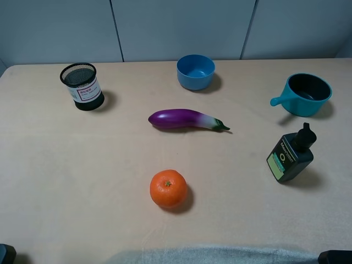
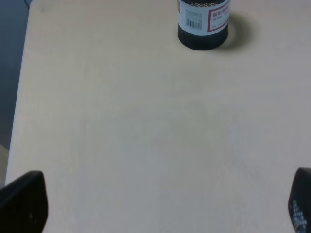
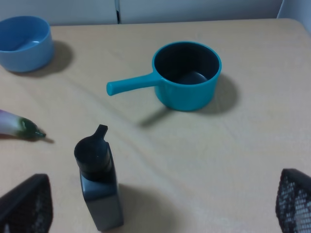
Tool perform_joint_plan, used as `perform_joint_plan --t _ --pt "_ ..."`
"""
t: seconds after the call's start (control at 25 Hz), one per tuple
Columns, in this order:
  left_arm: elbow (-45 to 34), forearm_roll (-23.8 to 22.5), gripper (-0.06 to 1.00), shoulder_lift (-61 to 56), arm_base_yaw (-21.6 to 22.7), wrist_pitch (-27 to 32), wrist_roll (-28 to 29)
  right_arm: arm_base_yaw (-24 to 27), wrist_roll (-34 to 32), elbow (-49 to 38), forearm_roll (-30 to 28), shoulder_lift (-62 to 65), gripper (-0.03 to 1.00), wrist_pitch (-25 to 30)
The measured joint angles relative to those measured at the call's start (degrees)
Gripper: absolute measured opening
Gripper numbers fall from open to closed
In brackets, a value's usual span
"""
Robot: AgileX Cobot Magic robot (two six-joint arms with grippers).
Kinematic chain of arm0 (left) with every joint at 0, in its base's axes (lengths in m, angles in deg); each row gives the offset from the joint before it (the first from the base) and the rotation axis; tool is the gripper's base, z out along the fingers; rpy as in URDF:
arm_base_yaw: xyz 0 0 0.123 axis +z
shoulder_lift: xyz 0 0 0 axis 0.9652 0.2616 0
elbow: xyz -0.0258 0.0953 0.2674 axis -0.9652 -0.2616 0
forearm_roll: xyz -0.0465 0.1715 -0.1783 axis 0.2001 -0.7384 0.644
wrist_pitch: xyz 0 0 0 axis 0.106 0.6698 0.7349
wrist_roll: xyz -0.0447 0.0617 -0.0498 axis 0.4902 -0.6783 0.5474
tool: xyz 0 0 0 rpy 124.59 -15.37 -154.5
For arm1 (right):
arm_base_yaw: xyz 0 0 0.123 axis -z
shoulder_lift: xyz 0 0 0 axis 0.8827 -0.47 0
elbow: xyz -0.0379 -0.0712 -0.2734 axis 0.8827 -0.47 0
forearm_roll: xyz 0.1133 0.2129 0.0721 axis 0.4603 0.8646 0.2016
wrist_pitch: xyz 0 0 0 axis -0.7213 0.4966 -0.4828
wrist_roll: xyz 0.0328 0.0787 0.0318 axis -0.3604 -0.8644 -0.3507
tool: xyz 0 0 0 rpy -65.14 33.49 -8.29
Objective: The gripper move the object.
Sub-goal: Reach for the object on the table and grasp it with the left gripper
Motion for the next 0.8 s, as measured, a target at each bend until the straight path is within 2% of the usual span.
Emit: perform_joint_plan --t 0.8 --pt "0.0 -0.7 0.99 0.0 0.0 0.0 0.6 0.0 0.0 0.0 0.0 0.0 0.69 0.0"
